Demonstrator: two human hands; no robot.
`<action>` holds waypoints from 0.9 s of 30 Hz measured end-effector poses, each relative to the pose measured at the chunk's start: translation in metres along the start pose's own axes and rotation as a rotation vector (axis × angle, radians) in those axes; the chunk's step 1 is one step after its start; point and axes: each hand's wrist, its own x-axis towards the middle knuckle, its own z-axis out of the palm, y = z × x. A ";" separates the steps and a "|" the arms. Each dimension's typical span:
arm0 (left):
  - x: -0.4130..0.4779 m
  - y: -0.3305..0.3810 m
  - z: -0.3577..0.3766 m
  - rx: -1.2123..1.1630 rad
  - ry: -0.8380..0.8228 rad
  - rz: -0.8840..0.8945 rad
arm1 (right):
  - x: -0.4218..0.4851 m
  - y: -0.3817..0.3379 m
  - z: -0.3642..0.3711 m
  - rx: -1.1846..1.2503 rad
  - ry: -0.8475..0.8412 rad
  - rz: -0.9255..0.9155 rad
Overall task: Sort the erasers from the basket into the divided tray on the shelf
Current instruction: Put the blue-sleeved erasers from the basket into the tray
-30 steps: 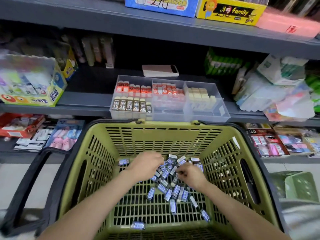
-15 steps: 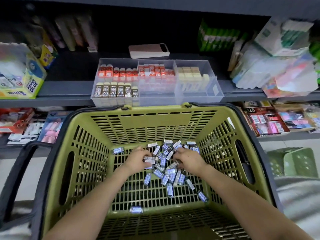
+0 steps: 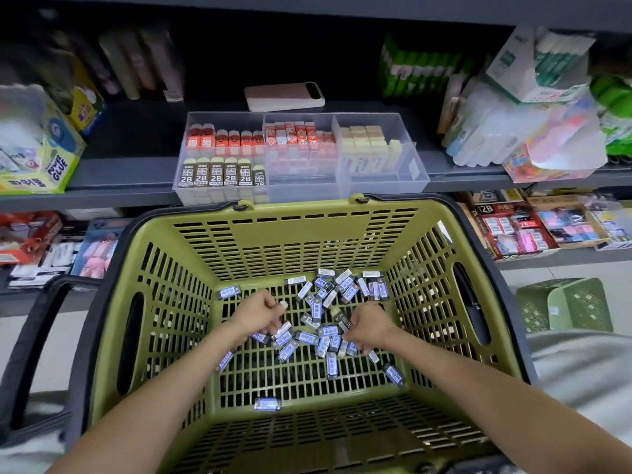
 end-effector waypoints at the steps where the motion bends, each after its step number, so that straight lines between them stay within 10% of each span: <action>1: -0.003 0.003 0.000 -0.144 -0.022 -0.033 | -0.001 -0.002 0.003 -0.053 0.017 -0.009; 13: -0.032 0.027 0.007 -0.805 -0.149 -0.243 | -0.002 -0.011 0.017 -0.178 0.156 -0.120; 21: -0.049 0.041 0.009 -0.695 -0.292 -0.201 | -0.032 -0.048 -0.031 0.725 0.053 -0.174; 27: -0.069 0.065 -0.005 -0.746 -0.296 0.046 | -0.063 -0.088 -0.045 0.792 0.048 -0.470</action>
